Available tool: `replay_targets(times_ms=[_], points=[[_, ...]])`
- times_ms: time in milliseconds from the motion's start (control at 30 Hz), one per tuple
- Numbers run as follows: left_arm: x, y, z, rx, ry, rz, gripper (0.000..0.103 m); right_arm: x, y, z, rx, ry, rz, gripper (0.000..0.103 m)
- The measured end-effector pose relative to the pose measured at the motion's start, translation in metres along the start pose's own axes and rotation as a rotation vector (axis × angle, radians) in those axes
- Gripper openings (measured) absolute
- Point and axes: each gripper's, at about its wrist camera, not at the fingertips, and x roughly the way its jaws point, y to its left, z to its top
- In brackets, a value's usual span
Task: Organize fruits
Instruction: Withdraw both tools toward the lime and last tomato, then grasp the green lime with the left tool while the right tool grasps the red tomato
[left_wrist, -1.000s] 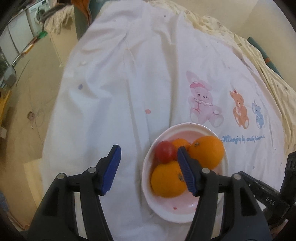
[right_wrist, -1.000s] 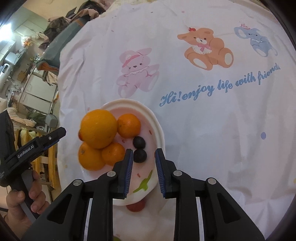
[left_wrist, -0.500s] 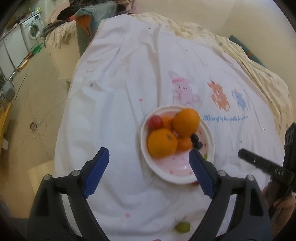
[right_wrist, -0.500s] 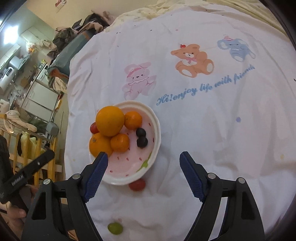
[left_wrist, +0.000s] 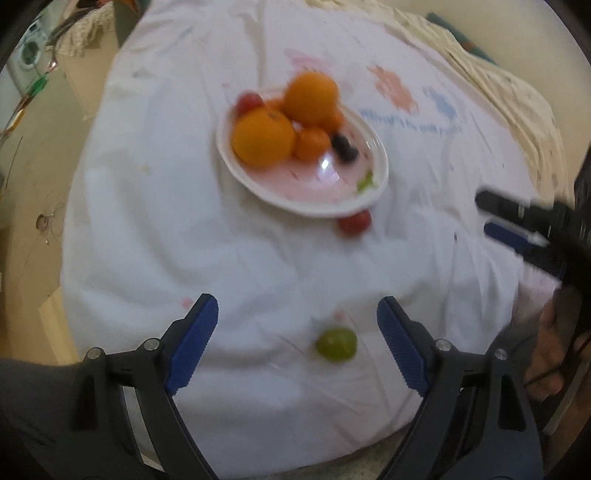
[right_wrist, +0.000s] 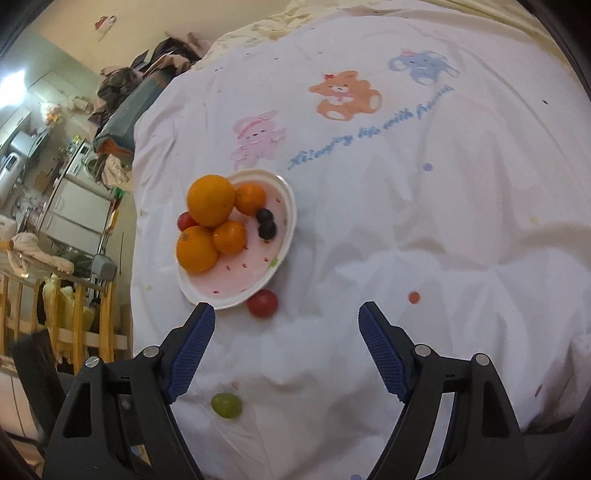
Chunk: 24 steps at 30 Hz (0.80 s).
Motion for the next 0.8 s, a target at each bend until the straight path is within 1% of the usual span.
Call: replay_targets(times_ms=[133, 200, 267, 333, 367, 400, 433, 600, 667, 733, 800], points=[[0.017, -0.012, -0.016, 0.016, 0.037, 0.001, 0.086, -0.001, -0.01, 0.001, 0.039, -0.002, -0.01, 0.083], [0.023, -0.017, -0.021, 0.029, 0.04, 0.009, 0.085, 0.0, -0.014, 0.002, 0.063, -0.002, 0.001, 0.083], [0.028, -0.023, -0.024, 0.061, 0.039, 0.017, 0.083, 0.001, -0.015, 0.004, 0.081, -0.001, 0.012, 0.083], [0.033, -0.028, -0.028, 0.092, 0.051, 0.013, 0.071, 0.002, -0.015, 0.006, 0.085, 0.004, 0.015, 0.083], [0.037, -0.031, -0.029, 0.107, 0.066, 0.0, 0.066, 0.003, -0.015, 0.006, 0.085, 0.004, 0.016, 0.083], [0.039, -0.032, -0.03, 0.115, 0.078, -0.009, 0.058, 0.003, -0.015, 0.007, 0.085, 0.004, 0.017, 0.083], [0.042, -0.033, -0.03, 0.12, 0.089, -0.014, 0.054, 0.004, -0.015, 0.007, 0.085, 0.003, 0.019, 0.083], [0.048, -0.038, -0.031, 0.149, 0.092, 0.01, 0.053, 0.005, -0.012, 0.008, 0.079, 0.007, 0.031, 0.083], [0.048, -0.039, -0.032, 0.158, 0.09, 0.019, 0.046, 0.005, -0.011, 0.008, 0.075, 0.008, 0.033, 0.083], [0.049, -0.04, -0.032, 0.166, 0.099, 0.019, 0.034, 0.006, -0.01, 0.008, 0.072, 0.012, 0.034, 0.083], [0.049, -0.038, -0.032, 0.164, 0.102, 0.017, 0.029, 0.008, -0.009, 0.008, 0.068, 0.019, 0.037, 0.083]])
